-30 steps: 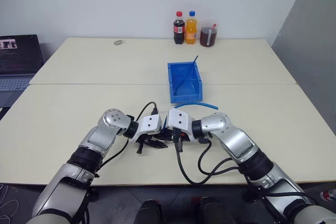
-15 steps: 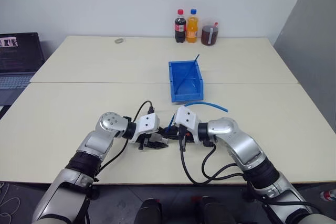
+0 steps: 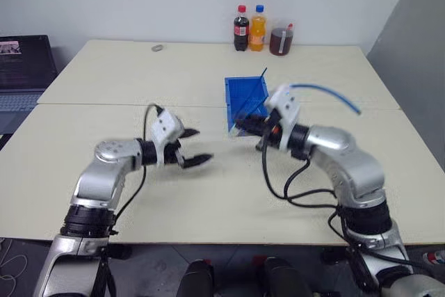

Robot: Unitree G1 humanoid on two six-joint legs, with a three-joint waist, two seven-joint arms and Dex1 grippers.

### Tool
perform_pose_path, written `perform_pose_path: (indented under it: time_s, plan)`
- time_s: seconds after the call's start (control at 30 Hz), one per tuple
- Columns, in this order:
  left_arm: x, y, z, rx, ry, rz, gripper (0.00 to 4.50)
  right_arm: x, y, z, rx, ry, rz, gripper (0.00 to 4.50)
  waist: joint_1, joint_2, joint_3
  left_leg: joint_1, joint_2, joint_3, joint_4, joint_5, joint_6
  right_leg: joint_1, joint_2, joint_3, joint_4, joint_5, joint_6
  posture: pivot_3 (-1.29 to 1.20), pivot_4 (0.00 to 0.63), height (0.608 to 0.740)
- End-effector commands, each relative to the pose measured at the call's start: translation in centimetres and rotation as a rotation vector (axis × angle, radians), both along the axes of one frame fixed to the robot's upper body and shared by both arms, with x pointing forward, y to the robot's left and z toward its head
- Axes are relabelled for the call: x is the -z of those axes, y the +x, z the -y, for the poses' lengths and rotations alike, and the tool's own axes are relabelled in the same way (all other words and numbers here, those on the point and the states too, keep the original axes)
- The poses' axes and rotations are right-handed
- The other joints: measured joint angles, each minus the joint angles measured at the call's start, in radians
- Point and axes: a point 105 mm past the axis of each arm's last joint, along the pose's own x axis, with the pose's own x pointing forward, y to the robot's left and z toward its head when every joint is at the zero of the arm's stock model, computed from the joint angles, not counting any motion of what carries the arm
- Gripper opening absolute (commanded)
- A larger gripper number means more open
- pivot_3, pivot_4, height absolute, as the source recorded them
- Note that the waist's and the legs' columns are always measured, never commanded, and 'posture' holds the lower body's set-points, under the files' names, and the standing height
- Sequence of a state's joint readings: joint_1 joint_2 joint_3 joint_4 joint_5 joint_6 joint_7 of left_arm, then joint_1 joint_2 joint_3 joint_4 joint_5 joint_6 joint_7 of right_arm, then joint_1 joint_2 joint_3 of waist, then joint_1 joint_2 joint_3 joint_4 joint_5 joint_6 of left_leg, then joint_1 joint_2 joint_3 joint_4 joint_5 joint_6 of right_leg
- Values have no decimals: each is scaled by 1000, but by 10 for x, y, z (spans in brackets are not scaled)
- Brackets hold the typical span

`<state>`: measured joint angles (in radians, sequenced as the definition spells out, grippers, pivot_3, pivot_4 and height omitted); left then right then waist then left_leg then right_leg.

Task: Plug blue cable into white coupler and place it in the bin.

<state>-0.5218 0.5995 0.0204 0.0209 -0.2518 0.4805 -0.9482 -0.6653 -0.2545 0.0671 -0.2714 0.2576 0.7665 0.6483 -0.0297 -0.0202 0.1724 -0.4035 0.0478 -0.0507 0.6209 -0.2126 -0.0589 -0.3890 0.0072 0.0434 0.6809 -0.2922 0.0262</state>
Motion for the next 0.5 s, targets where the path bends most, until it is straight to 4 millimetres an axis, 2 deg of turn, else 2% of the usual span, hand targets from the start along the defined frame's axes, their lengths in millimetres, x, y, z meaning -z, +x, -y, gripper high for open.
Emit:
perform_pose_path:
  time_s: [0.03,0.13,0.27,0.4,0.43,0.5]
  plan:
    - [-35,17,10,-95,-26,118,4500,-26,26,5,45,57,42,81,-2,-1,4,0,0,0,0,0,0,0,0,0,0,0,0,0,150,740]
    - [-48,21,22,-84,-32,146,4500,-31,53,1,76,45,39,81,-4,-3,8,0,0,0,0,0,0,-1,0,0,1,0,0,0,150,740]
    - [-51,26,27,-81,-16,159,4500,-32,90,-1,135,22,-3,81,-13,-2,9,0,0,1,-2,0,0,-1,0,1,0,3,-5,0,150,740]
    - [-49,26,30,-73,-7,159,4500,-26,105,-6,122,-27,-49,81,-14,-3,10,0,0,3,-8,0,0,-3,-1,2,-1,3,-6,0,150,740]
    - [-48,26,32,-70,-6,158,4500,-23,107,-6,111,-72,-47,794,-14,-2,9,-1,0,3,-8,0,0,-5,-1,2,0,3,-7,0,150,740]
    - [-47,25,33,-68,-6,155,4500,-18,109,-4,89,-145,-42,1303,-12,-2,9,-10,0,3,-8,0,-1,-15,-1,3,1,3,-7,0,150,740]
